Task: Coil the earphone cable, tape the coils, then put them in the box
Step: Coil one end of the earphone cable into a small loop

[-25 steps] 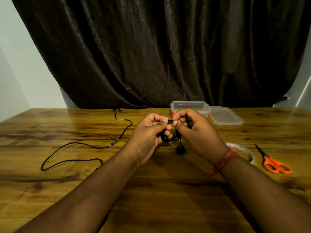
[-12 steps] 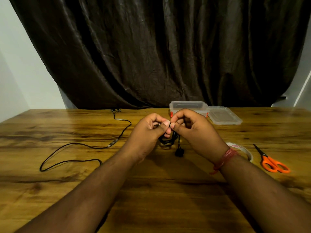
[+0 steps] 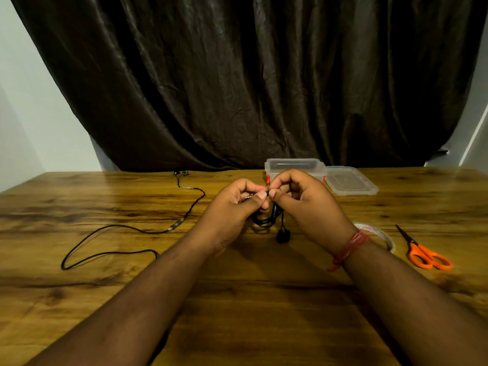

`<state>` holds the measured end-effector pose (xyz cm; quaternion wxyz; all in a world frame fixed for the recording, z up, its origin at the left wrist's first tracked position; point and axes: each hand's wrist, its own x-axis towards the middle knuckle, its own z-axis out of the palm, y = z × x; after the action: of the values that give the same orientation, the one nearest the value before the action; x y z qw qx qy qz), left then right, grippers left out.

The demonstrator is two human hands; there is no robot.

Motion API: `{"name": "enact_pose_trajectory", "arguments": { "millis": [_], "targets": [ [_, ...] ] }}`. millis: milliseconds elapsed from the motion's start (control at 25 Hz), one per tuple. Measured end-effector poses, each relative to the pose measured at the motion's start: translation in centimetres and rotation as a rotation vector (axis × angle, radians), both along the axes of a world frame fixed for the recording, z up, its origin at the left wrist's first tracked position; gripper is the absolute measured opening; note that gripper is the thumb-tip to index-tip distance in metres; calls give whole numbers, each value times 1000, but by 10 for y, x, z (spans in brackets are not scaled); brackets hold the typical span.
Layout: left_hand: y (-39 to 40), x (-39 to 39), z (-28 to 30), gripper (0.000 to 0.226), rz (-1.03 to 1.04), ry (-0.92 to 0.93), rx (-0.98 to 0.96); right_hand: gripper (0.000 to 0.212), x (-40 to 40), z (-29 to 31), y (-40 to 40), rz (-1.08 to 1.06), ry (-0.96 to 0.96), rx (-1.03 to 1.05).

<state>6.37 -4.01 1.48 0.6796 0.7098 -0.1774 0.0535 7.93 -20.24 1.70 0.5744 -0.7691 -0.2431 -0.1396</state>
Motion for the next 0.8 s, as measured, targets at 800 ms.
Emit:
{"name": "enact_pose_trajectory", "arguments": {
  "millis": [800],
  "targets": [
    [-2, -2, 1, 12, -32, 59, -133, 10, 0, 1, 0, -17, 30, 20]
  ]
}}
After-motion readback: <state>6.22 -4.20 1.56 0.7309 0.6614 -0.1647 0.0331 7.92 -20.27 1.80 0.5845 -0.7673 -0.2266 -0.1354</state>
